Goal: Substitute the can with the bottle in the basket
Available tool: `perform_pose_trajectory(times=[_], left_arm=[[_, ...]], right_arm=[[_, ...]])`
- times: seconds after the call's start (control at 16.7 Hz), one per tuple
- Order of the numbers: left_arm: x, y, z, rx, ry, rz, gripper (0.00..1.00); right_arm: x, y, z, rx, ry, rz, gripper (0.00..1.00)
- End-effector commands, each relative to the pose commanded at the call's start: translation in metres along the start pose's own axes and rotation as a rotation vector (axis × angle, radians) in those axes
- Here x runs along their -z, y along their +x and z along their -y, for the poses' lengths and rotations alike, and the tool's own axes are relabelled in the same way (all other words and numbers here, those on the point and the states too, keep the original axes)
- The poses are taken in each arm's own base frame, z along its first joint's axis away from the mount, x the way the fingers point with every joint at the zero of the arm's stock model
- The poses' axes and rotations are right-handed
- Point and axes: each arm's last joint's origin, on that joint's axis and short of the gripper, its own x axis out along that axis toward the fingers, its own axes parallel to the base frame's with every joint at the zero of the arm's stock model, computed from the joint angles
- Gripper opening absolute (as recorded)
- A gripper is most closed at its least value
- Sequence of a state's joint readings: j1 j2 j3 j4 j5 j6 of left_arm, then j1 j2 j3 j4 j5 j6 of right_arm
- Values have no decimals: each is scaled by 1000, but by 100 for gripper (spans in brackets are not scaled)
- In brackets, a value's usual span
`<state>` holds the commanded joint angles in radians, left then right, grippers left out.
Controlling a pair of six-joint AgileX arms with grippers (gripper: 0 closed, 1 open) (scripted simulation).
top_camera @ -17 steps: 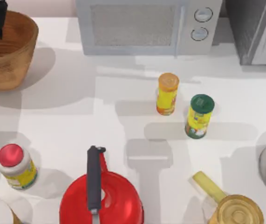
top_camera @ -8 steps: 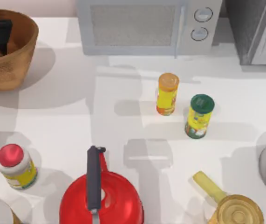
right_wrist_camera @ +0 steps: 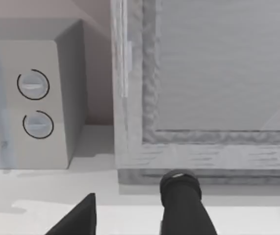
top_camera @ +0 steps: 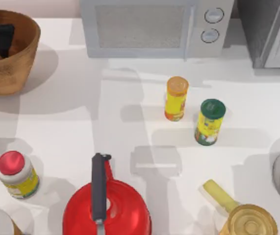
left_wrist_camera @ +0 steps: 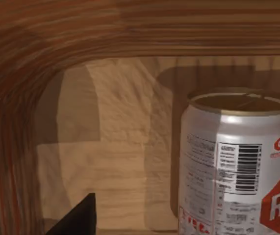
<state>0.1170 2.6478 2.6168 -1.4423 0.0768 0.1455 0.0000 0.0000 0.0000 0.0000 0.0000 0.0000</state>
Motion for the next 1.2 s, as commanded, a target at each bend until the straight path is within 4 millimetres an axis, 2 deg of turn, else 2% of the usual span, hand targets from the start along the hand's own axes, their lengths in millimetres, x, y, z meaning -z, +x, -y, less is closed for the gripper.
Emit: perform_pose_trajectory(times=[0.3,0.6,1.2], left_arm=[[1,39,-1,1,0,-5,100],[2,45,-1,0,0,-2,100],[2,45,-1,0,0,-2,25]], right_arm=[[0,0,0,0,0,0,100],[0,0,0,0,0,0,100],[0,0,0,0,0,0,100]])
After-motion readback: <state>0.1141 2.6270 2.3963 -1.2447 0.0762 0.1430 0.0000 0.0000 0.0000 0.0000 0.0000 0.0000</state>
